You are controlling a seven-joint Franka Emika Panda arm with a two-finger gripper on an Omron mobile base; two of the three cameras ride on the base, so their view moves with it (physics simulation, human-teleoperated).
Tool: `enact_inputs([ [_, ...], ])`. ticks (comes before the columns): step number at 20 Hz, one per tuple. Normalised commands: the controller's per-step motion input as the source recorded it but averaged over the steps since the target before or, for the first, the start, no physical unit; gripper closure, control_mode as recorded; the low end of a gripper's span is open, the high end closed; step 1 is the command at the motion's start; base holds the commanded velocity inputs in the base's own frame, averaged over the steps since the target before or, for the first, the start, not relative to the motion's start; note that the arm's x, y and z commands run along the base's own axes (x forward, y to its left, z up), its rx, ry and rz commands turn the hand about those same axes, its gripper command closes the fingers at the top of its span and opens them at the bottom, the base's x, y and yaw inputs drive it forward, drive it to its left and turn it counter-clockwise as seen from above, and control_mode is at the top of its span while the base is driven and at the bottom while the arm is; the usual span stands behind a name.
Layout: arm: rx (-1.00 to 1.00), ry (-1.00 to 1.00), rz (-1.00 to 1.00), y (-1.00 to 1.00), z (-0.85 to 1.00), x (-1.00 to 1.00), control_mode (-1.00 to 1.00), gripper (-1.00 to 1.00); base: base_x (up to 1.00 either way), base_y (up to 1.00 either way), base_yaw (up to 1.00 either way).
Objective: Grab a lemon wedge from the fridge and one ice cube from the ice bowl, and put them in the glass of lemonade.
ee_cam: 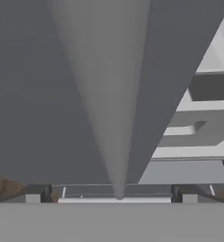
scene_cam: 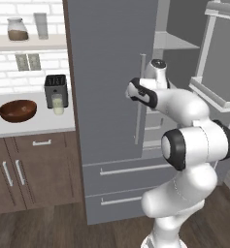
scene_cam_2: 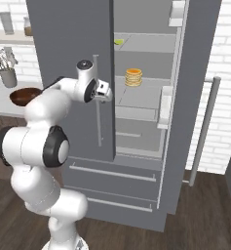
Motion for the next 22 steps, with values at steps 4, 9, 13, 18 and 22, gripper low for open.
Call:
enact_inputs([
  [4,0.00,-0.04,-0.01,0.00,-0.16,0.28,-1.00,-1.00,0.00,0.00,0.00],
  [9,0.00,-0.03,-0.02,-0.02,-0.17,0.23,-1.00,-1.00,0.00,0.00,0.00],
  [13,0.00,-0.01,-0.03,-0.02,-0.11,0.13,-1.00,-1.00,0.00,0.00,0.00],
  [18,0.00,-0.06,-0.03,0.00,-0.18,0.18,-1.00,-1.00,0.00,0.00,0.00],
  [22,0.00,-0.06,-0.02,0.00,-0.18,0.23,-1.00,-1.00,0.00,0.00,0.00],
])
